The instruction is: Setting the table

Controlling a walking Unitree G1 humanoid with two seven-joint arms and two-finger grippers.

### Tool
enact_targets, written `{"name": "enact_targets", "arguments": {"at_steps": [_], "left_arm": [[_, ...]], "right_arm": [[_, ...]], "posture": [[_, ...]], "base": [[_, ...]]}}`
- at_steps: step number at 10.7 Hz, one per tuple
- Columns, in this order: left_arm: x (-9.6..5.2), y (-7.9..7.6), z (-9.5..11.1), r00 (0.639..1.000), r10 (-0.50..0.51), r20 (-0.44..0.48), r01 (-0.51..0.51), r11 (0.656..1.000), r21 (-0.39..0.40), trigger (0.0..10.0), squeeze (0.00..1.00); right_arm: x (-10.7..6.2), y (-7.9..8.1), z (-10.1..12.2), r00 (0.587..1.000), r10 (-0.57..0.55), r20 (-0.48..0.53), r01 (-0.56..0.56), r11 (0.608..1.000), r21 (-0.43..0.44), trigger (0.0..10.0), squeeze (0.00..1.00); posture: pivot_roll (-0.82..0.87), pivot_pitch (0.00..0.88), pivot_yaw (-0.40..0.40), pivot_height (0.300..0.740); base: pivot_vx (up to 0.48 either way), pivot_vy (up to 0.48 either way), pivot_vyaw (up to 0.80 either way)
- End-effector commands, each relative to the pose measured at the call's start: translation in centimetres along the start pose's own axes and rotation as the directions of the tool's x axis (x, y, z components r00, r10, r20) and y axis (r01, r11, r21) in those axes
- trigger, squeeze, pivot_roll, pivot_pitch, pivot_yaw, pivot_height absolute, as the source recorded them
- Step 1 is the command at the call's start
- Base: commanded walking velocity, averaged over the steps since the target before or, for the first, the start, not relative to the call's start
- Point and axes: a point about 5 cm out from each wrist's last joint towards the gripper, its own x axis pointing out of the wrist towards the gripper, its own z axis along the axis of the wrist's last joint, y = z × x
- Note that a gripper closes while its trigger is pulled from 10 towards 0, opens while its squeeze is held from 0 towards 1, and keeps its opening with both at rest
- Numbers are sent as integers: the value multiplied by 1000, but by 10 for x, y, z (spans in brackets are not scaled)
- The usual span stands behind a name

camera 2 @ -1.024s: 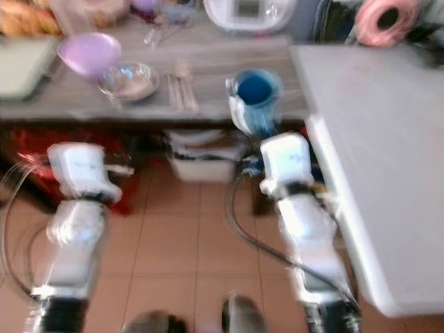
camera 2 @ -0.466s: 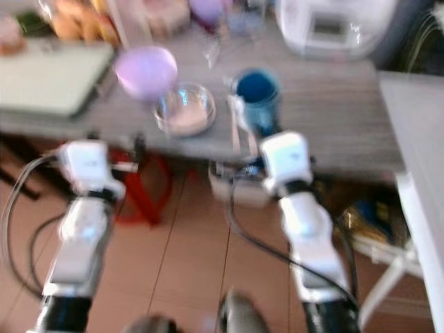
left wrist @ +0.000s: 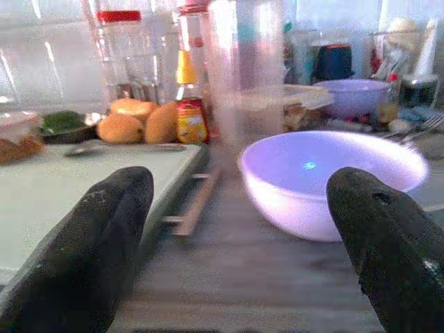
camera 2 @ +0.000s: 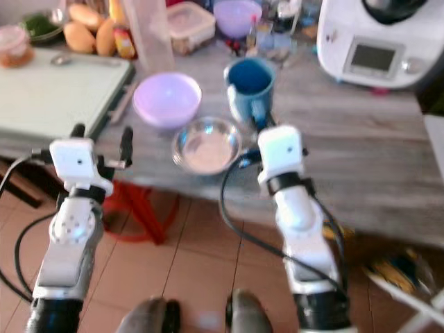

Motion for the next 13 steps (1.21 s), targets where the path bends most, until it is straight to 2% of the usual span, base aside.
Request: {"name": "enact_targets", "arguments": {"at_steps": [1, 3, 4, 7, 11, 13], "left_arm": [[-6, 3, 1, 1000, -6, -6, 6, 1000, 29, 10000, 0], [-11, 2, -1, 1000, -13, -21, 14, 999, 41, 10000, 0], [-13, 1, 0, 1000, -15, -26, 16, 999, 37, 10000, 0], [-29, -4, -5, 996, -56, -73, 57, 998, 14, 10000, 0], [-49, 5, -11, 986, -87, -145, 89, 996, 12, 10000, 0], [-50, 7, -9, 985, -89, -147, 92, 996, 12, 10000, 0]], "right_arm": [[2, -5, 2, 1000, -21, 16, 21, 1000, -17, 10000, 0], [9, -17, -3, 997, -82, -14, 82, 996, -31, 10000, 0], [11, -21, -5, 996, -90, -25, 90, 996, -12, 10000, 0], [35, -40, -5, 997, -70, -15, 70, 997, 18, 10000, 0], [56, -36, -14, 999, 27, -22, -26, 998, 61, 10000, 0], [62, -34, -14, 998, 57, -1, -57, 996, 73, 10000, 0]], "posture": [[-43, 176, -8, 740], [-36, 184, -10, 740], [-33, 192, -8, 740], [-18, 229, 7, 740], [19, 277, 20, 740], [40, 290, 25, 740]], "base": [[0, 0, 0], [0, 0, 0], [0, 0, 0], [0, 0, 0], [0, 0, 0], [0, 0, 0]]}}
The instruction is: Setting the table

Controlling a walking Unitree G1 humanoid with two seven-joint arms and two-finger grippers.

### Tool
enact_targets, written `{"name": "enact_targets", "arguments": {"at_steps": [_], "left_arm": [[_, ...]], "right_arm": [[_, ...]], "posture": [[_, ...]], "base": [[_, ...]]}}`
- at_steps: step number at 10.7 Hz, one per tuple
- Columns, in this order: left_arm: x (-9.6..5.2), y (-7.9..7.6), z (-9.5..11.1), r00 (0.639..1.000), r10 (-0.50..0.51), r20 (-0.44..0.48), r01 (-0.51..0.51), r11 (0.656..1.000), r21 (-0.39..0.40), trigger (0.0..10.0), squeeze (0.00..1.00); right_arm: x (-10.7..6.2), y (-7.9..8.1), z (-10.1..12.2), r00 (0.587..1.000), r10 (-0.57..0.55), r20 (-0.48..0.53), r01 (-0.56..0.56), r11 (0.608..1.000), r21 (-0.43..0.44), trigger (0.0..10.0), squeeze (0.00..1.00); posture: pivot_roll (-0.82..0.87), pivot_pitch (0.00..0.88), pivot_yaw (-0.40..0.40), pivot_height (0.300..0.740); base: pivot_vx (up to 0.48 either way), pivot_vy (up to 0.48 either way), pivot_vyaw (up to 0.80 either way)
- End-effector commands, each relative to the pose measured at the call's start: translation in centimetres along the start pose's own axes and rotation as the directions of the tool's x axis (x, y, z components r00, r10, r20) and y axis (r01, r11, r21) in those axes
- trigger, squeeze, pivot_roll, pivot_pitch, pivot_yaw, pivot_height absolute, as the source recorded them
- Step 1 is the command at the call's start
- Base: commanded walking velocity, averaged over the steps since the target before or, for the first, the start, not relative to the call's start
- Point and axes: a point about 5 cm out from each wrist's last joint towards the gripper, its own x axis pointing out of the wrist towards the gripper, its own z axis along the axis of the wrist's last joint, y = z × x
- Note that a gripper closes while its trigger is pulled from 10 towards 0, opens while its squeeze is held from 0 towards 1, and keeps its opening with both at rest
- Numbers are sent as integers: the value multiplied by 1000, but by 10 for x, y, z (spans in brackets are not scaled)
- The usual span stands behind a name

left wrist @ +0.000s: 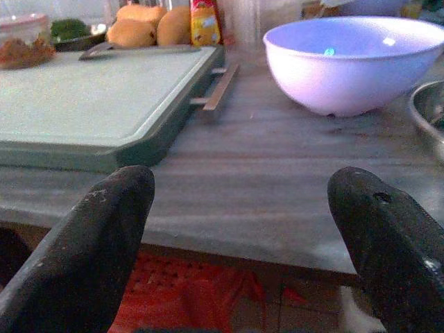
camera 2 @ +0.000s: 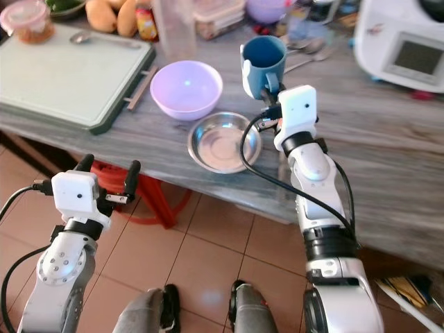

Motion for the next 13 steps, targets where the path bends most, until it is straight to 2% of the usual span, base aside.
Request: {"name": "enact_targets", "arguments": {"at_steps": [1, 5, 9, 10, 13], "left_arm": [[-5, 2, 2, 1000, -9, -9, 9, 1000, 6, 10000, 0], [-6, 5, 3, 1000, -18, -23, 18, 1000, 15, 10000, 0], [-3, 4, 4, 999, -32, -21, 32, 999, 16, 10000, 0], [-2, 3, 4, 999, -34, -21, 34, 999, 16, 10000, 0], [1, 3, 4, 999, -33, -17, 34, 999, 19, 10000, 0]], "right_arm": [[2, 2, 1, 1000, 20, 20, -20, 1000, 11, 10000, 0], [-5, 11, -14, 999, 34, 0, -34, 999, 33, 10000, 0], [-11, 5, -21, 1000, -14, -19, 15, 1000, 23, 10000, 0], [-12, 4, -21, 1000, -23, -17, 23, 999, 24, 10000, 1000], [-14, 3, -18, 999, -44, -6, 44, 999, 18, 10000, 1000]], "posture": [[49, 295, 28, 740], [59, 304, 38, 740], [56, 299, 42, 740], [55, 295, 41, 740], [52, 284, 36, 740]], "base": [[0, 0, 0], [0, 0, 0], [0, 0, 0], [0, 0, 0], [0, 0, 0]]}}
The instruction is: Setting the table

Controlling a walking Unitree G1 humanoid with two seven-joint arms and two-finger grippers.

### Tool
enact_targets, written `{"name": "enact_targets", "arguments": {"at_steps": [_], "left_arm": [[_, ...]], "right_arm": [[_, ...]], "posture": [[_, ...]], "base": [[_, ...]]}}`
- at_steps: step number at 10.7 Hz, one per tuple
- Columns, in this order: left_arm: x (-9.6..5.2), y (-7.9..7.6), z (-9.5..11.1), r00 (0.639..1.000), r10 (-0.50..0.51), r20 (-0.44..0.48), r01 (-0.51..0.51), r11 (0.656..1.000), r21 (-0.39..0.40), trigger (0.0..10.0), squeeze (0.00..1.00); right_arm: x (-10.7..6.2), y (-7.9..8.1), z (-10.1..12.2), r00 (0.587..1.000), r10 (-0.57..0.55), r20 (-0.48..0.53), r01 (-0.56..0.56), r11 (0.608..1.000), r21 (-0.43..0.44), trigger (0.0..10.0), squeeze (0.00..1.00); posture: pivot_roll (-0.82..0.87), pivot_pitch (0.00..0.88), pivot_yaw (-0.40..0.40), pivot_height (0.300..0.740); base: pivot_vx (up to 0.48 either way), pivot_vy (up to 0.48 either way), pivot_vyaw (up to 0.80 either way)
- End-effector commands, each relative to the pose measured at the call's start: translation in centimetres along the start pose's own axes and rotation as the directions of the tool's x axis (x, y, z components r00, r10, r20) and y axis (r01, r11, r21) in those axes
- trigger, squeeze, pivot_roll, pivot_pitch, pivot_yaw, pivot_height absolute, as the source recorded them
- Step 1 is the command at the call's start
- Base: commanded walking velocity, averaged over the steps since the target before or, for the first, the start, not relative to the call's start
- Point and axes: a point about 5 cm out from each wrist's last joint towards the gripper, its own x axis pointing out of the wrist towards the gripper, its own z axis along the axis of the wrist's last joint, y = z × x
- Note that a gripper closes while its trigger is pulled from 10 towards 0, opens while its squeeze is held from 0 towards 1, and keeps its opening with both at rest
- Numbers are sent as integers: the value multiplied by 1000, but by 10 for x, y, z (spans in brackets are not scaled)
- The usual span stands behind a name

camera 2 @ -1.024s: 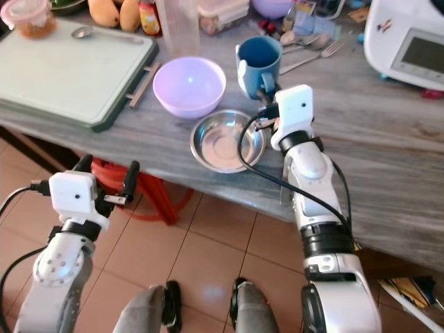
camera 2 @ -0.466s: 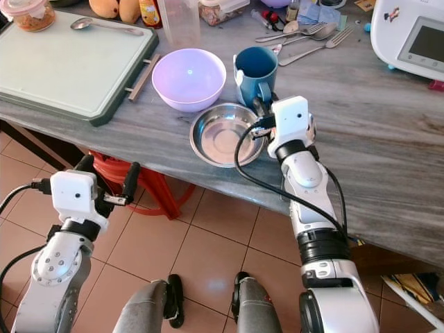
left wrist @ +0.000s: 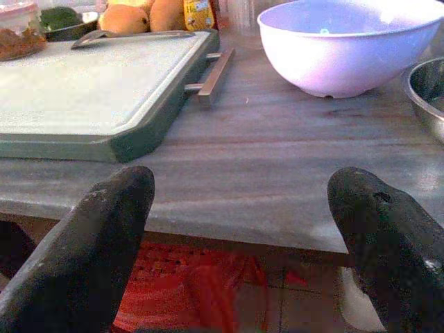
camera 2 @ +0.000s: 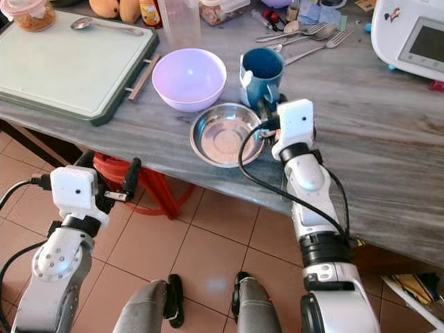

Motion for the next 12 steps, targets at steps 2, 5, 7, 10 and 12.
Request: {"name": "enact_targets", "arguments": {"at_steps": [2, 5, 7, 10, 12], "left_arm": [[1, 0, -3, 1000, -6, -11, 6, 1000, 5, 10000, 0], [10, 4, 9, 999, -10, 38, 8, 999, 42, 10000, 0], [14, 8, 10, 997, 46, 58, -48, 998, 28, 10000, 0], [22, 7, 3, 993, 106, 50, -107, 994, 22, 10000, 0], [26, -2, -7, 991, 125, 39, -124, 992, -25, 10000, 0]], "right_arm": [[-2, -2, 5, 1000, -17, 24, 17, 1000, -12, 10000, 1000], [-2, -4, 14, 998, -38, 54, 39, 999, -15, 10000, 1000], [-3, -6, 26, 993, -64, 104, 69, 997, -46, 10000, 1000], [-8, 11, 45, 984, 10, 175, 13, 992, -129, 10000, 1000], [-18, 21, 43, 982, 42, 183, -12, 987, -160, 10000, 1000]], "posture": [[54, 276, 38, 740], [52, 283, 22, 740], [36, 275, -1, 740], [10, 243, -37, 740], [13, 208, -62, 740]], "base": [[0, 0, 0], [0, 0, 0], [0, 0, 0], [0, 0, 0], [0, 0, 0]]}}
